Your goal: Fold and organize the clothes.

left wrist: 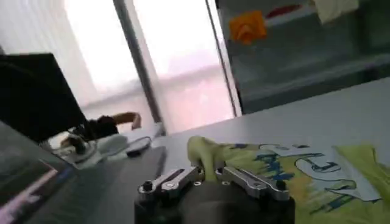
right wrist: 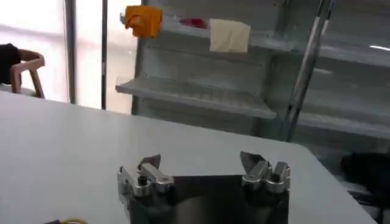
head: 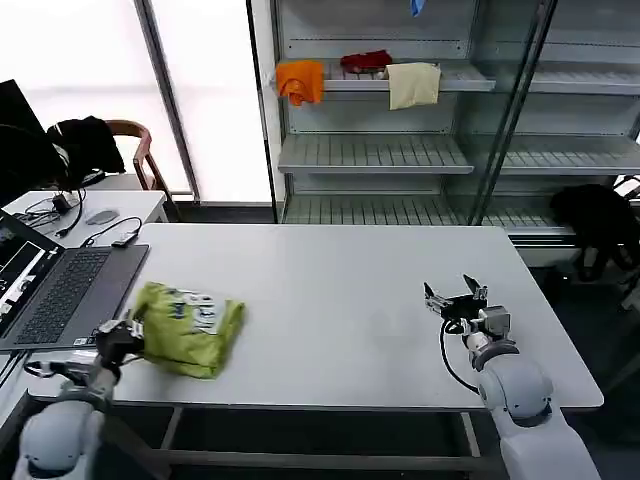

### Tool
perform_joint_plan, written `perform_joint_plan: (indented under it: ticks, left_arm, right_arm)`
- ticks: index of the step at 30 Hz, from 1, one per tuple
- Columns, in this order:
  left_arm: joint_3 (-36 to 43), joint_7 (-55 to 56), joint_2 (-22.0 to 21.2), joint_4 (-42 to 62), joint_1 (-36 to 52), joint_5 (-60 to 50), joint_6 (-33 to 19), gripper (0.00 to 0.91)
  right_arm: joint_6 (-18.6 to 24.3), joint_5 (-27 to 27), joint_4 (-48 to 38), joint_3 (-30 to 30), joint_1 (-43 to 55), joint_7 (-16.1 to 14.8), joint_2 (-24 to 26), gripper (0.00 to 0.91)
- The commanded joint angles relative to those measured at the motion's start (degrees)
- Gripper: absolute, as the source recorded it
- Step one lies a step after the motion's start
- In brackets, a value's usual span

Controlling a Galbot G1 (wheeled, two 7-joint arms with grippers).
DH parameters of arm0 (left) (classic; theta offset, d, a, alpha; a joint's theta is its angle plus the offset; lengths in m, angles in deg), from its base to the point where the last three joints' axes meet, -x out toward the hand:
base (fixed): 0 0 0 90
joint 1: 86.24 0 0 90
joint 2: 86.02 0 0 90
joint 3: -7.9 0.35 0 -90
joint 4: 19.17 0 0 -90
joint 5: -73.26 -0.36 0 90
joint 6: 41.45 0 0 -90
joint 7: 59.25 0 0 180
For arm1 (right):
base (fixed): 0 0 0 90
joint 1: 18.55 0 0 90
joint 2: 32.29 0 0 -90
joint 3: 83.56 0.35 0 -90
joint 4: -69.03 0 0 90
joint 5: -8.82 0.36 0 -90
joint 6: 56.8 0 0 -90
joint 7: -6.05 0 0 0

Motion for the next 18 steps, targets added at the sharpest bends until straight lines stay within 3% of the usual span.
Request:
perform_joint_plan:
  ticks: [1, 4, 9, 14, 18]
  left_arm:
    - [-9.11, -3.54, 14.42, -0.88, 1.91, -10.37, -2.91, 0.000]
    - [-7.84, -3.80, 13.88, -4.94, 1.57, -9.78, -1.77, 0.000]
    - [-1.44, -3.37, 8.56, -12.38, -0.51, -12.53, 0.02, 0.000]
    - [12.27, -0.91, -2.64, -17.55, -3.61, -21.23, 0.84, 0.000]
    - [23.05, 1.03, -10.37, -13.43, -2.82, -28.42, -0.67, 0.000]
  right_arm:
    - [0.76, 0.06, -1.95, -0.50, 0.69, -0.13, -0.36, 0.907]
    - [0.95, -0.05, -2.74, -0.72, 0.83, -0.31, -0.62, 0.907]
    - [1.65, -0.14, -4.15, -0.69, 0.52, -0.30, -0.71, 0.907]
    - [2.51, -0.15, -5.24, -0.24, -0.28, -0.19, -0.53, 0.907]
    - [2.84, -0.27, -5.55, 0.22, -1.09, -0.08, -0.64, 0.907]
